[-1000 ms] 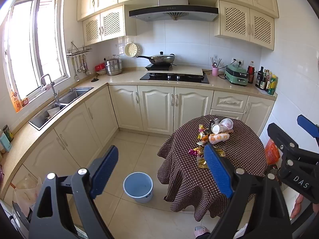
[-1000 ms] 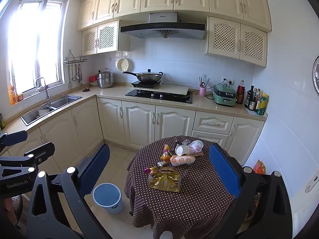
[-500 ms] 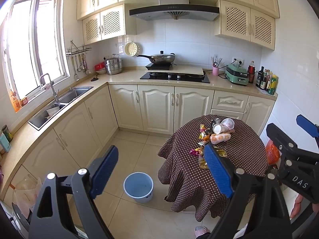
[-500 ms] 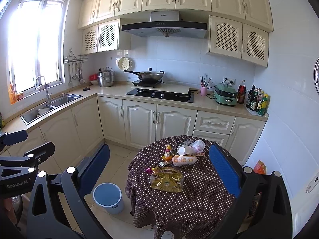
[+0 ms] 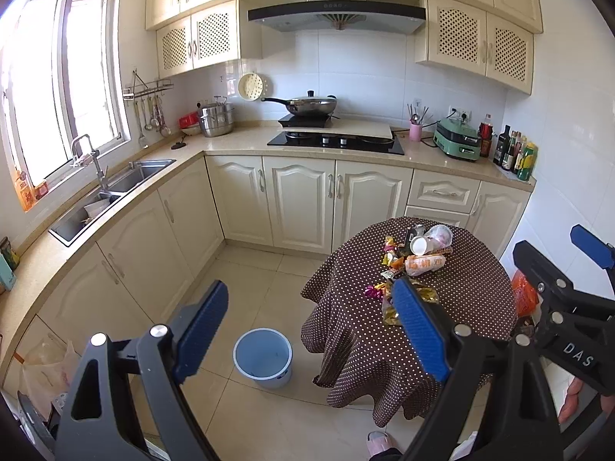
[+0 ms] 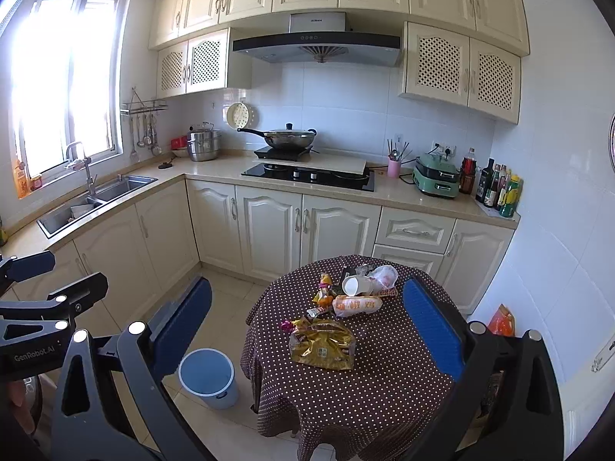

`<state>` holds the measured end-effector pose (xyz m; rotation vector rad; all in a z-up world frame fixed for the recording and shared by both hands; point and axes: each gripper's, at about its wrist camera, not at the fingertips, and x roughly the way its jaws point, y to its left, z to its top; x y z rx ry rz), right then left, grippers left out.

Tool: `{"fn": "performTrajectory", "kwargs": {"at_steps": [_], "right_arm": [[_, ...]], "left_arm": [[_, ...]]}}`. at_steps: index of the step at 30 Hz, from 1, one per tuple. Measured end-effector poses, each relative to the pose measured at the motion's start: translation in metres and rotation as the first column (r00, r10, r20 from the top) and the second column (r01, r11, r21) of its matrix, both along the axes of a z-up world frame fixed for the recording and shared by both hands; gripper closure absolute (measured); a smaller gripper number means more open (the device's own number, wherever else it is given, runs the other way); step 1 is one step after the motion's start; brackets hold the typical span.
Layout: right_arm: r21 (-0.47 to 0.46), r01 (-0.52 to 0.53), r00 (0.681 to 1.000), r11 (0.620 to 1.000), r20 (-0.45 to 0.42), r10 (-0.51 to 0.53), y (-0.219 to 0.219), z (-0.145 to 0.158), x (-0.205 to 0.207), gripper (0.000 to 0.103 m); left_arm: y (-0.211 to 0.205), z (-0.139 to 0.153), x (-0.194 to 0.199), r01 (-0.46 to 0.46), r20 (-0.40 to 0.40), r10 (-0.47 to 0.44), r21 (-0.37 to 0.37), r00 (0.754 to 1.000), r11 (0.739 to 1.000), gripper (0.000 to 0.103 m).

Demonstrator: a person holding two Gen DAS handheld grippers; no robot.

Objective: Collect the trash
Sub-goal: 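Grasp the white paper cup with the left tool while the right tool grasps the white plastic bag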

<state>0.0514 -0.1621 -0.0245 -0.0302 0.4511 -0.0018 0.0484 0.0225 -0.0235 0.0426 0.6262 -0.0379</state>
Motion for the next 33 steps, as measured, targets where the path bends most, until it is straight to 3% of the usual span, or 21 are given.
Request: {"fn": "performTrajectory", "kwargs": {"at_steps": [10, 17, 26, 33], "right_arm": [[0.090, -0.002, 0.996, 0.996, -0.089, 0.010, -0.035, -0.031, 0.050, 0.007], [0.103, 0.019, 0.984, 0.994, -0.178, 0.000, -0.081, -0.066, 0.113, 0.007], [0.072, 0.038, 0.942, 0.997, -0.336, -0.012, -0.146, -0.122, 0.200, 0.007], [0.088, 0.096, 0.902, 0.991, -0.429, -0.049, -0.197, -0.163, 0.249, 0.007]], "left_arm": [[-0.022, -0.025, 0.047, -0.011, -0.068, 0.012, 0.026, 0.998, 1.000, 0.017], [-0.055, -0.060, 0.115, -0.010, -0.180, 0.012, 0.012, 0.984, 1.000, 0.017], [-0.124, -0.120, 0.217, 0.020, -0.364, -0.033, -0.040, 0.931, 0.999, 0.017], [-0.184, -0.180, 0.290, 0.073, -0.480, -0.100, -0.074, 0.872, 0.995, 0.017]]}}
